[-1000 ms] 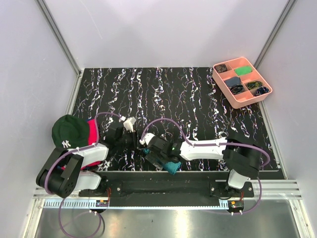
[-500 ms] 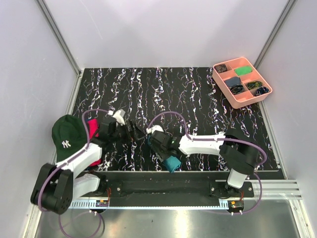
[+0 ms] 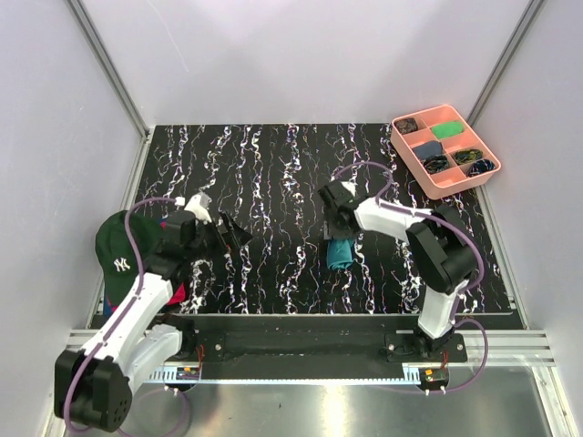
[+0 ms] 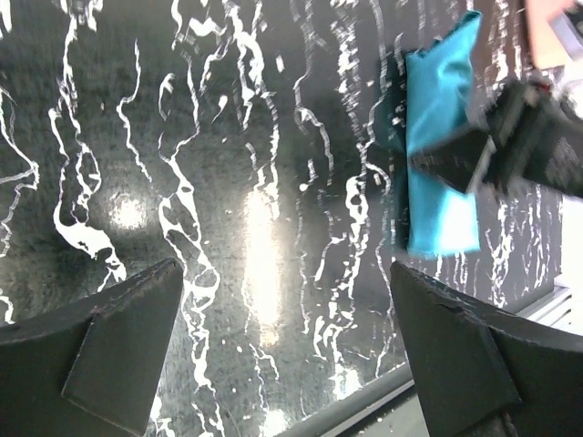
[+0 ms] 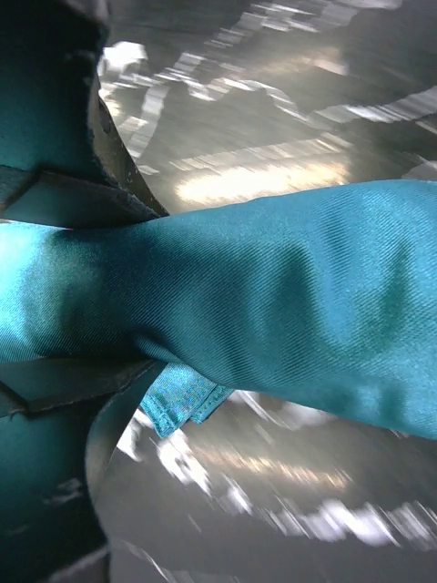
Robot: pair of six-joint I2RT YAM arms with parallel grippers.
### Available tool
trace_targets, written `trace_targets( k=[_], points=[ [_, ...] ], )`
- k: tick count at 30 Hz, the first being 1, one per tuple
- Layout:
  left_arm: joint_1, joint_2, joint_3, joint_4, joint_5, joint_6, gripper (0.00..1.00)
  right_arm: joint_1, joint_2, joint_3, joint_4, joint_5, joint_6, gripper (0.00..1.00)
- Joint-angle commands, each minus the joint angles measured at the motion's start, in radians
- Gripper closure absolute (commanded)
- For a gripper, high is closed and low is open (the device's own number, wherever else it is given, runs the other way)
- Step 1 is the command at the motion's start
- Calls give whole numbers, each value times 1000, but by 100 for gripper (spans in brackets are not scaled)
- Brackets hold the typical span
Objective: Fold the napkin, place the utensils inside, and roll it up
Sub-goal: Roll the napkin with the utensil
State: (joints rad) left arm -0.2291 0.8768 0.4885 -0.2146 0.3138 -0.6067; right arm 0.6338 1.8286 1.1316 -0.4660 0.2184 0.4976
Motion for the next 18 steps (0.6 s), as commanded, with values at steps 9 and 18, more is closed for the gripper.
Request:
trace_targets(
  k=[9, 18],
  points=[
    [25, -188, 156, -265, -27, 136, 1, -112, 25, 114, -48, -92, -97, 17],
    [30, -269, 199, -299, 68, 228, 1, -140, -395, -17, 53, -215, -145, 0]
  ],
)
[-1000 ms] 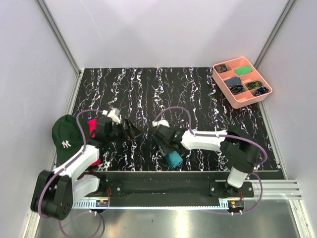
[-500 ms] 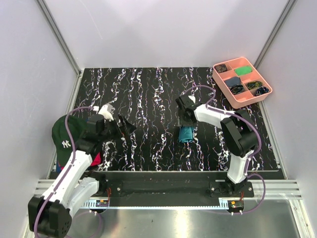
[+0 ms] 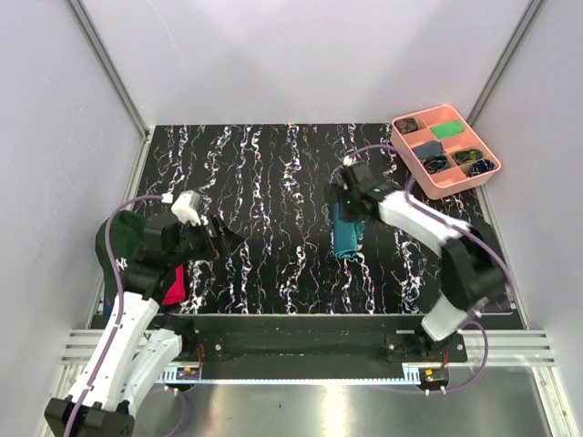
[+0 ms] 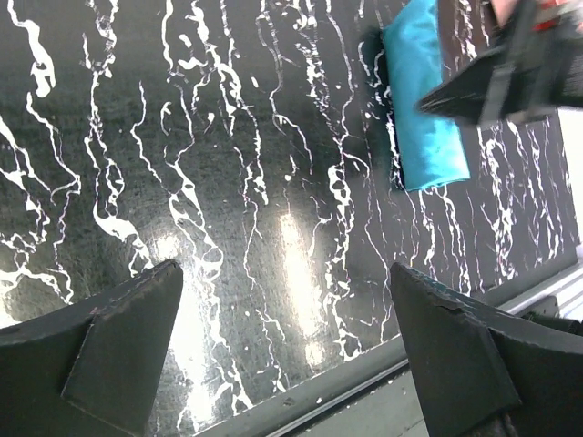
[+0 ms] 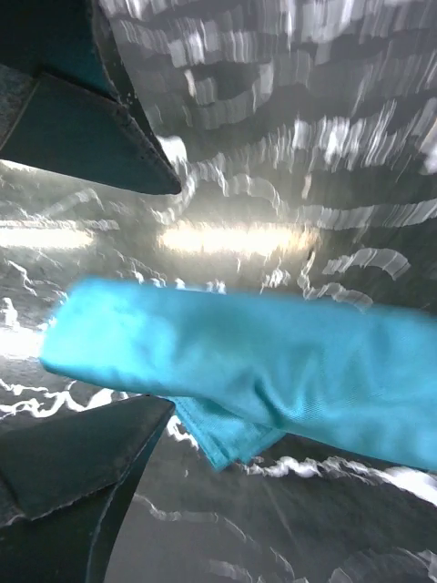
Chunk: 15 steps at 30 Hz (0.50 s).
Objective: Fold the napkin, place the utensils inside, and roll it up
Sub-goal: Roll the napkin with the utensil
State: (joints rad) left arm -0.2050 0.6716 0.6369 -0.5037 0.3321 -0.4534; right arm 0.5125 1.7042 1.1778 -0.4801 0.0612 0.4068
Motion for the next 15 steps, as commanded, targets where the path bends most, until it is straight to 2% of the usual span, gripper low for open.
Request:
trace_targets(
  k=[1, 6, 9, 15],
  points=[
    [6, -79, 52, -12, 57, 84, 1, -19, -323, -93, 102, -57, -63, 0],
    [6, -204, 50, -15, 67, 122, 1, -19, -682, -291, 167, -9, -115, 0],
    [6, -259, 46, -16, 15, 121, 1, -19, -838, -388, 199, 18, -144, 0],
    [6, -293, 41, -24, -33, 101, 1, -19, -1012, -487, 198, 52, -145, 0]
  ],
)
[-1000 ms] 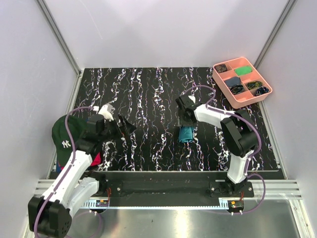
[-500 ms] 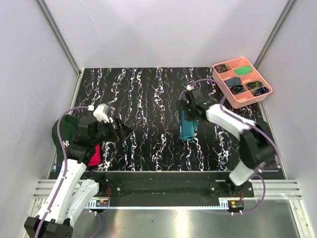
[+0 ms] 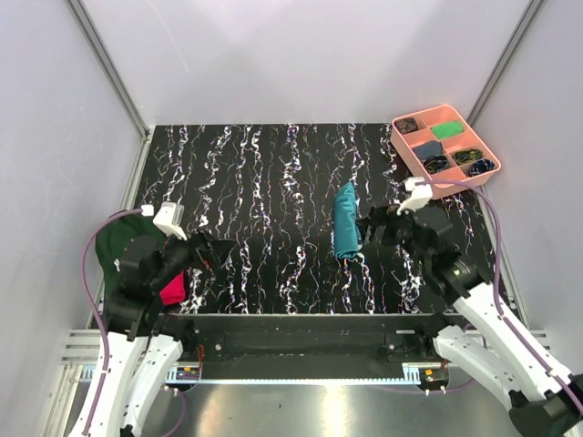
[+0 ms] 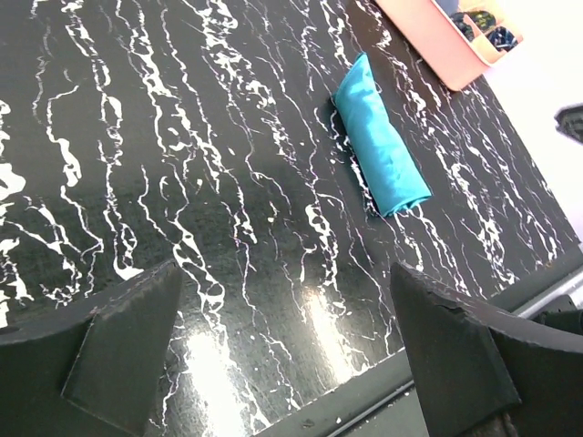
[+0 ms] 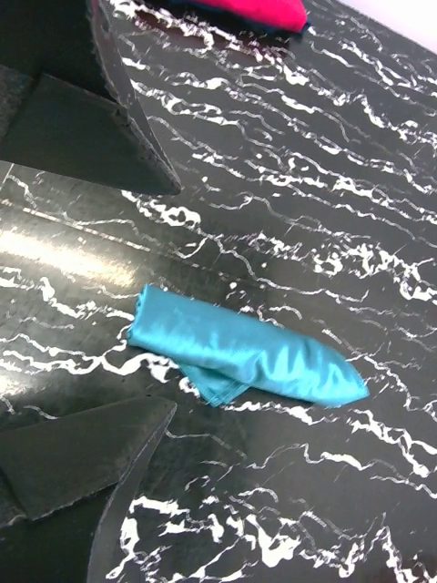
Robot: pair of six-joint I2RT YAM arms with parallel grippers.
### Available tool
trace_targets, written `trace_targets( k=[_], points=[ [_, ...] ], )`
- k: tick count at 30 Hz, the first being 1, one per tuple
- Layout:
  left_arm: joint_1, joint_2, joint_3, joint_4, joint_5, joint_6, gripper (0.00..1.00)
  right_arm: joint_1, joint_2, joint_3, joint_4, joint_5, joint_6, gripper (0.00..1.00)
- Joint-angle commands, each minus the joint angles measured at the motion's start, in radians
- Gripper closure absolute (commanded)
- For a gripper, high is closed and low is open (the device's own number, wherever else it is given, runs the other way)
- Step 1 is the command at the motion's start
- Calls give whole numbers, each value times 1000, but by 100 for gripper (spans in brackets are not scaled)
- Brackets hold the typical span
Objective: Fold the napkin, place the utensils inside, and roll it up
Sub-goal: Roll the napkin with the utensil
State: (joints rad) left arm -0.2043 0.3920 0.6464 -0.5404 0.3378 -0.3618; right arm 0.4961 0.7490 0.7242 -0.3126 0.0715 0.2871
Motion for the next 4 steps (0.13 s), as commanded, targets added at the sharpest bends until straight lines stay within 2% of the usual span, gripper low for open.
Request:
trace_targets(
  k=[1, 4],
  points=[
    [5, -13, 27, 11, -45, 9, 1, -2, -65, -37, 24, 42, -23, 0],
    [5, -24, 45, 11, -63, 4, 1, -2, -89, -43, 20, 40, -19, 0]
  ],
)
